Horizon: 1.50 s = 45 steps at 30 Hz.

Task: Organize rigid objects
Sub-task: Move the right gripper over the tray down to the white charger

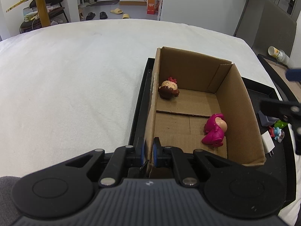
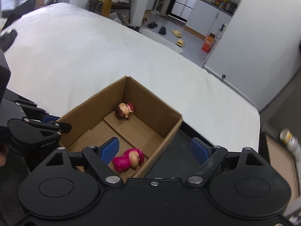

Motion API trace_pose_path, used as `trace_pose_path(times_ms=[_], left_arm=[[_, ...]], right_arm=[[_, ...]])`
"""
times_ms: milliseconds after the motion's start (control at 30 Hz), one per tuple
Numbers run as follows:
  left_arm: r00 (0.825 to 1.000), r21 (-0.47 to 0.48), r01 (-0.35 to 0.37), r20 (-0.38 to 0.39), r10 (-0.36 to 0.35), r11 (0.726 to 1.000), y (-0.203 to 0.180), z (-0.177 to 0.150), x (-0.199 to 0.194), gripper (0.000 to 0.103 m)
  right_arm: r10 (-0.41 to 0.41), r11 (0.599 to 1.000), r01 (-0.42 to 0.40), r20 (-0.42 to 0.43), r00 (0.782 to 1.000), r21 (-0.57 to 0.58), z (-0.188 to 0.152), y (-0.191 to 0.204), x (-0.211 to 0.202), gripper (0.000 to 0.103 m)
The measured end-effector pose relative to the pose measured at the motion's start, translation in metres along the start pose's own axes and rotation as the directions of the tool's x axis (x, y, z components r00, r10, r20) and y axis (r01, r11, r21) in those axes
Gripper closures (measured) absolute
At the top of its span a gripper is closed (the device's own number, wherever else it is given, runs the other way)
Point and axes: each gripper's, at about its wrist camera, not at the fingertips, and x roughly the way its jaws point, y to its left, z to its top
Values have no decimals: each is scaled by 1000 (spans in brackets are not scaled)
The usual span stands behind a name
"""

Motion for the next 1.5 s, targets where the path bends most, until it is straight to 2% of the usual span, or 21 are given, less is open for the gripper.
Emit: trace_pose_path(times_ms=[100,300,600,733,1000,1500], left_arm=[[1000,3,-3,0,3,1000,-1,0,0,95],[1000,11,-13,1,13,1000,-3,0,0,95],[1000,17,-20,1,20,1000,-4,0,0,95],[1000,15,-20,6,19,1000,-3,-1,0,95],[1000,12,-21,6,21,1000,-3,-1,0,95],[999,15,-37,4,37,999,-6,-1,0,95]], right_arm=[[9,999,-8,-9,1000,46,-10,-6,-5,20],[-30,990,33,-23,999,138,-37,-20,-15,20],[-77,953,92,-63,995,290,-85,-45,-19,20],[-50,933,70,-66,997,354,-100,-58,-20,20],[-56,921,69,-45,997,384,-118,-69,-18,20],[22,886,-21,2,1000,463,-141,-91,2,20]])
